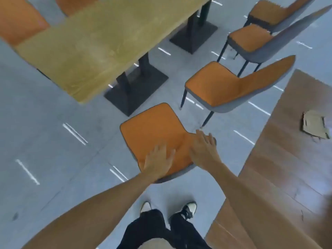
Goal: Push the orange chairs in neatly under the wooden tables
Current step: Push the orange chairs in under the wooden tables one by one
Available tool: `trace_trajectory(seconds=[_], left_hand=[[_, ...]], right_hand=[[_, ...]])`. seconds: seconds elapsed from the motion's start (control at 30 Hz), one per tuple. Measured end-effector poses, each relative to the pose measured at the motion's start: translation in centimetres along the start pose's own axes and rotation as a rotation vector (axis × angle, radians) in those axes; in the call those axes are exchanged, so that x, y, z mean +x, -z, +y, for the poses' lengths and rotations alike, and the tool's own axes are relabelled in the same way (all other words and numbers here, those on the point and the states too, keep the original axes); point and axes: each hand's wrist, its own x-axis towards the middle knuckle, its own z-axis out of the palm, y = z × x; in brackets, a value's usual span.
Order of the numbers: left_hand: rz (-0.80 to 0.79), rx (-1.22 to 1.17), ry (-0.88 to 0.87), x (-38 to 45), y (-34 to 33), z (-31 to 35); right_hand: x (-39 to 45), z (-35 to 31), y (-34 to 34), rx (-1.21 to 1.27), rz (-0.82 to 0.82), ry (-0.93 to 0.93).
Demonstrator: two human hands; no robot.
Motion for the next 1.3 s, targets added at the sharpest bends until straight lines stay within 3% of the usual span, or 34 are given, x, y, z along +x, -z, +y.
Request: trace_trajectory(seconds=[0.13, 0.47, 0.63, 1.3], left_hand=[[0.080, -0.176, 0.084, -4.4, -3.8, -0.4], [0.367, -0.102, 0.265, -4.3, -7.2, 0.4], [0.367, -0.036, 0.359, -1.9, -7.2, 0.5], [0.531, -0.157, 0.549, 20.8, 6.6, -0.9]], right_hand=[[-1.5, 0.4, -1.1, -0.105, -0.127, 0.154], [0.5, 3.7, -1.9, -0.013, 0.122, 0.440], [3.5, 4.4, -2.8, 0.025, 0.202, 0.536], [32.5, -2.0, 4.7, 0.026, 0.249, 0.709]])
